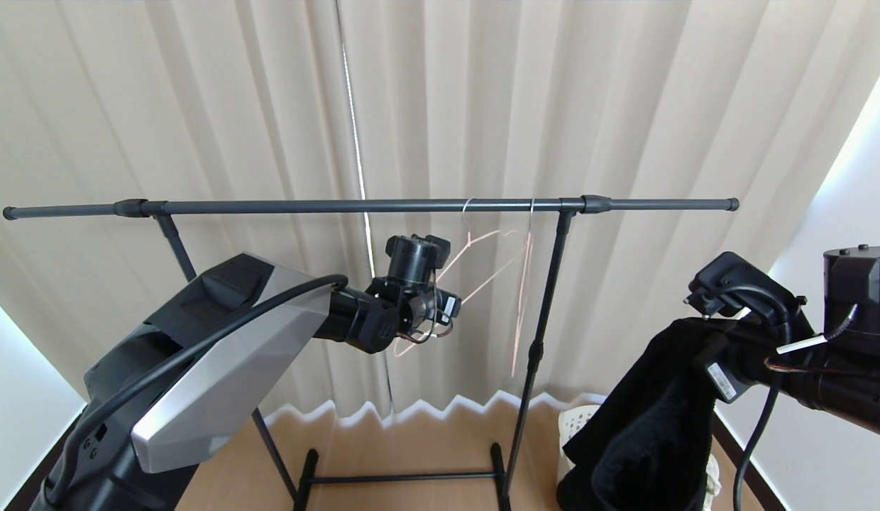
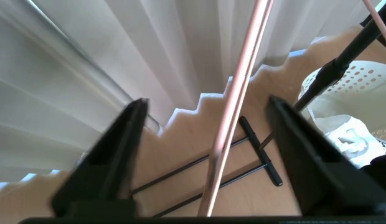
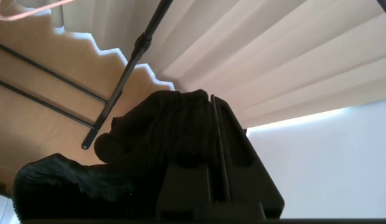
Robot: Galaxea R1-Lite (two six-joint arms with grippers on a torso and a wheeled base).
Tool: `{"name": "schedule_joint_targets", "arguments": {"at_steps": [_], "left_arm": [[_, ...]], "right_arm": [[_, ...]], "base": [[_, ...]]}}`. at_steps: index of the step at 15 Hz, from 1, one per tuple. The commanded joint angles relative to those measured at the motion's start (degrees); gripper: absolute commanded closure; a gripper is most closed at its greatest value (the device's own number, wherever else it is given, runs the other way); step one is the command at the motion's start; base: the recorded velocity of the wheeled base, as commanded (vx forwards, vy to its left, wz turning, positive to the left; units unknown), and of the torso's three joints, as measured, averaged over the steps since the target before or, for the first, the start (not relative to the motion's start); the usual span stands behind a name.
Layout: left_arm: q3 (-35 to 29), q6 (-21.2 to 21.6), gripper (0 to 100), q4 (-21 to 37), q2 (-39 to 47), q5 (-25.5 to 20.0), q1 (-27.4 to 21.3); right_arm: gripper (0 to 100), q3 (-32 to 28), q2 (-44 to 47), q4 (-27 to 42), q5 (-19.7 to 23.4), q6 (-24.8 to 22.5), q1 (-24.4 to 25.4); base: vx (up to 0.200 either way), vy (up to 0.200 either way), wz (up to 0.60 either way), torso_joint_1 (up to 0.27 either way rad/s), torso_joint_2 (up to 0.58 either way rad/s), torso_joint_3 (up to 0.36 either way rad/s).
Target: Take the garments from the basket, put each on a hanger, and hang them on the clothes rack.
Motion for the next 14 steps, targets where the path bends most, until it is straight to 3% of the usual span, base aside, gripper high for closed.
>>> {"name": "schedule_joint_targets", "arguments": {"at_steps": [1, 14], "left_arm": [[0.1, -0.1, 100, -0.1, -0.1, 0.1, 0.0], [1.0, -2.8, 100, -0.9, -2.7, 1.1, -0.1]], "right_arm": [[100, 0.0, 0.0, 0.0, 0.0, 0.0, 0.0], [100, 0.0, 0.2, 0.0, 0.0, 0.0, 0.0]], "base": [[0.0, 0.0, 0.0, 0.0, 0.0, 0.0], [0.0, 0.0, 0.0, 0.0, 0.0, 0.0]]}}
